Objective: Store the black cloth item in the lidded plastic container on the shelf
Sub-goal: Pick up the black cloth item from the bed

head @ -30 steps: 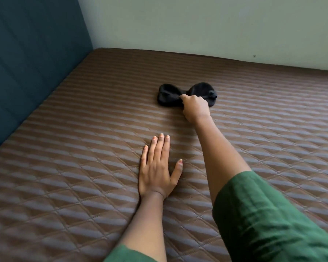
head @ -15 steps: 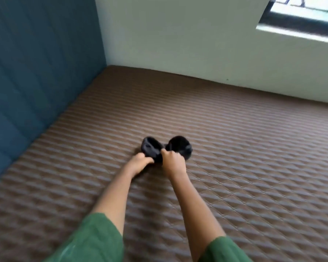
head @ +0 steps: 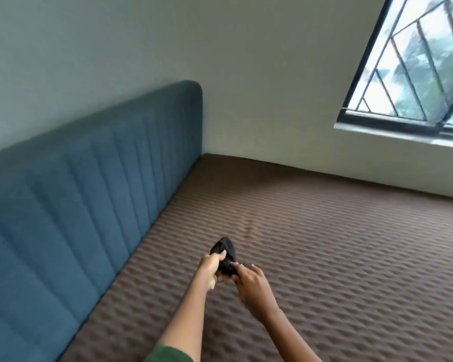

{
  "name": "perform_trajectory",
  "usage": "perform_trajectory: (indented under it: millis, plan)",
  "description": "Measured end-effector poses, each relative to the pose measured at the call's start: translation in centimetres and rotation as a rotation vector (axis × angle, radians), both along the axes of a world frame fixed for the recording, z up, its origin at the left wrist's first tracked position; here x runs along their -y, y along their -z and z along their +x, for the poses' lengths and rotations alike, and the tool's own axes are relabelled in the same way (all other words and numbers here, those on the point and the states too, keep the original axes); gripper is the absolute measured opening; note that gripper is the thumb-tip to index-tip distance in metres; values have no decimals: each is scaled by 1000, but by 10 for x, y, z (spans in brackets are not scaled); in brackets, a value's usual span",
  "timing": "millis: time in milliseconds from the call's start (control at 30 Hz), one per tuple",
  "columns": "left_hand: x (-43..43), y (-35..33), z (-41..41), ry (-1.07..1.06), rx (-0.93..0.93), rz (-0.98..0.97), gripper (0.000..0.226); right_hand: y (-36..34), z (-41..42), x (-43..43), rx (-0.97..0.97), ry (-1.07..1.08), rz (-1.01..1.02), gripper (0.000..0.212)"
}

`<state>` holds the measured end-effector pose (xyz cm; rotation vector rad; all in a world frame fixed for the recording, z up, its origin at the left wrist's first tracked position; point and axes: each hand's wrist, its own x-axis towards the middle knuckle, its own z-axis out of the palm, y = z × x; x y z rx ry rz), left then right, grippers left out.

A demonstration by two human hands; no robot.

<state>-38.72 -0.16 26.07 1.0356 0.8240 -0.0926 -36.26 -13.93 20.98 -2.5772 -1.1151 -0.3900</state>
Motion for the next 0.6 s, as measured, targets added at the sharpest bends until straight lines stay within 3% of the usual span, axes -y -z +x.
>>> perform_trajectory:
  millis: [67,167,233,267,367,400,500,600]
  plan:
    - [-6,-40,-70,-5,26,53,14,-29,-58,5,-32,-10,171,24]
    - [-18,-95,-154,-30,77,121,33,-87,-138,13,-236,80,485,41]
    - [-24,-135,-202,-45,123,66,36,-132,-182,13,-368,205,668,30]
    - [-26,-157,-221,-25,140,30,37,-146,-197,12,-486,273,717,28]
    - [-28,-205,-264,77,166,-36,42,-186,-229,5,-1026,363,788,58]
    - [-29,-221,-273,100,199,-55,41,-202,-235,4,-1219,364,845,55]
    - [-28,-258,-297,102,330,-95,33,-252,-255,2,-1696,156,1091,50]
    - [-13,-272,-324,-42,421,-98,34,-274,-273,5,-1636,47,1154,40]
